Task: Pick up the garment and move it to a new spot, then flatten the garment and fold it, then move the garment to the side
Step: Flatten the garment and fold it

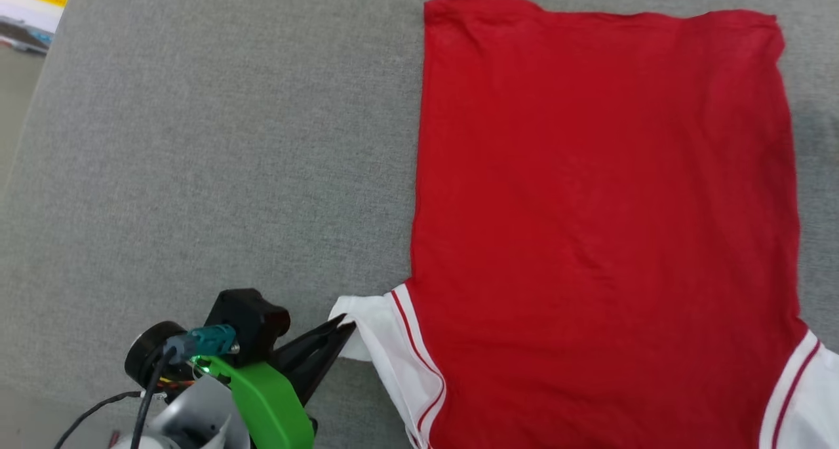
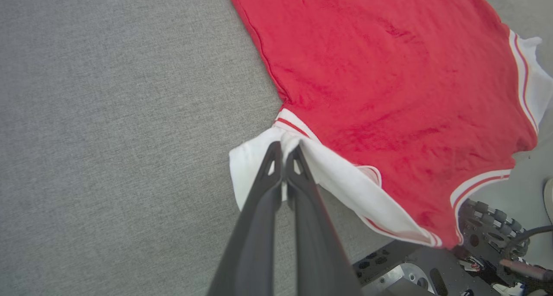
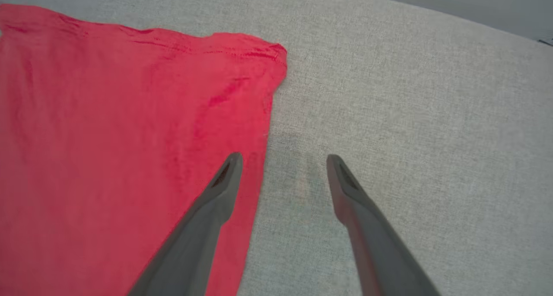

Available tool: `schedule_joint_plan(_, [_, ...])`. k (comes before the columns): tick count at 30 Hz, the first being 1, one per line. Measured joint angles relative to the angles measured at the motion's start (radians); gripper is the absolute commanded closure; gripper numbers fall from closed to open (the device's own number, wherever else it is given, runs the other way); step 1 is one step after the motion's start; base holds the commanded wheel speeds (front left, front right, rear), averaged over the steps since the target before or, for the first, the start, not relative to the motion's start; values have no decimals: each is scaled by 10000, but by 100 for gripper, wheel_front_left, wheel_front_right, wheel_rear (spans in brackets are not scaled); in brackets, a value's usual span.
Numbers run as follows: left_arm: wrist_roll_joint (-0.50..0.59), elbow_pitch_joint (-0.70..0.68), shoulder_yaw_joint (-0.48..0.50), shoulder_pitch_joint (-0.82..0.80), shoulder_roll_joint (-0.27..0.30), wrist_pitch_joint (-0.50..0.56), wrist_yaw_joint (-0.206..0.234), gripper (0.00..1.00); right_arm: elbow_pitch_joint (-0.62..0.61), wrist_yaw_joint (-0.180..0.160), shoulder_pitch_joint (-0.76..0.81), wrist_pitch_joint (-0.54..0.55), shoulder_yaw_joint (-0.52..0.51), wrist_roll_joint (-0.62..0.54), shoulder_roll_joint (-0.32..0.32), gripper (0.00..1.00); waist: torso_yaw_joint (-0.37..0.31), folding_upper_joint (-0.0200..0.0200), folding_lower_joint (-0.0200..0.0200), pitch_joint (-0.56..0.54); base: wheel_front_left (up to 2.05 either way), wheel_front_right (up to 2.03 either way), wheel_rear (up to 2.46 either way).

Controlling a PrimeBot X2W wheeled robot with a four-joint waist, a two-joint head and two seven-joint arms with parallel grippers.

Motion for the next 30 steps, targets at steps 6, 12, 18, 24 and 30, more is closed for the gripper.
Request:
schedule_joint_plan(6, [318, -36, -272, -291, -587, 8, -52, 100, 1317, 0, -1554, 518, 138, -871, 236, 0, 894, 0, 0, 1107, 0, 0, 0])
schedule_joint_plan(12, [151, -40, -184, -407, -920, -232, -207, 100, 1971, 0, -1849, 518, 222, -1425, 176, 0, 1525, 0, 0, 1623, 0, 0, 0])
schedule_joint_plan(18, [151, -15, -105, -520, -911, -267, -217, 100, 1946, -4, -1832, 525, 554, -1406, -104, 0, 1889, 0, -1, 1948, 0, 0, 0])
schedule_joint_plan(24, [151, 81, -130, -528, -917, -267, -226, 100, 1868, -2, -1790, 612, 915, -1377, -293, 100, 1955, 0, -1, 1896, 0, 0, 0])
schedule_joint_plan(30, [148, 322, -100, -529, -918, -391, -224, 100, 2034, -2, -1294, 274, 1110, -1327, -332, 100, 1837, 0, -1, 1452, 0, 0, 0])
